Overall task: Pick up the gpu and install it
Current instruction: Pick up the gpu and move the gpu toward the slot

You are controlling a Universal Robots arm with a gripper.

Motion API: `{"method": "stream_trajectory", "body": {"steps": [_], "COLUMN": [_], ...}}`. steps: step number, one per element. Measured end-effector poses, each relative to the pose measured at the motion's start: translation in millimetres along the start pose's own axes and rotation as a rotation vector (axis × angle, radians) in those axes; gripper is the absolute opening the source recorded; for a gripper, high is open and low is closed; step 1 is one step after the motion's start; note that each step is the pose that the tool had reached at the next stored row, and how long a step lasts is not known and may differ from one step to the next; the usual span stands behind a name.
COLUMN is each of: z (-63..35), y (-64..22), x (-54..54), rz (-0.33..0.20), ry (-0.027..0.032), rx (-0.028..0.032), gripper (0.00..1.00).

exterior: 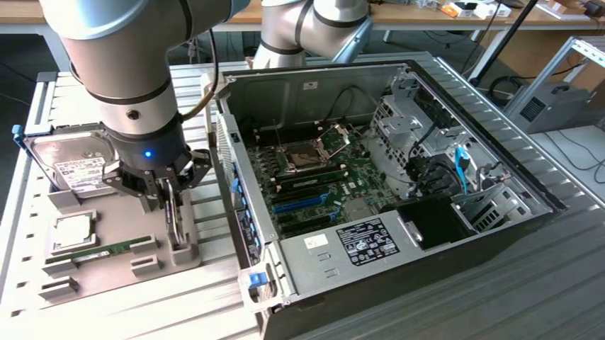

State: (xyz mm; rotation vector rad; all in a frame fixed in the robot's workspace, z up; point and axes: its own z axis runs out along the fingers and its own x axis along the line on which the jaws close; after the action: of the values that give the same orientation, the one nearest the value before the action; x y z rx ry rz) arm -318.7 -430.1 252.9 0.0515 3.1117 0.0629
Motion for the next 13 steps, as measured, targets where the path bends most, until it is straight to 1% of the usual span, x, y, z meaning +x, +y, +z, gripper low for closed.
{"method": "stream_trajectory", "body": {"steps": [2, 6, 8, 13], "z": [-0.7, -9.7, -16.7, -42.8], "y": [0.0, 0.4, 0.7, 1.7], "x": [0.0, -0.3, -0.5, -1.2], "rz": [-0.002, -0.006, -0.007, -0.009], "ry": [0.0002, 0.0002, 0.0004, 0.0003], "rx": [0.0002, -0.0002, -0.0002, 0.0007], "gripper": [0.27, 0.27, 0.27, 0.27]}}
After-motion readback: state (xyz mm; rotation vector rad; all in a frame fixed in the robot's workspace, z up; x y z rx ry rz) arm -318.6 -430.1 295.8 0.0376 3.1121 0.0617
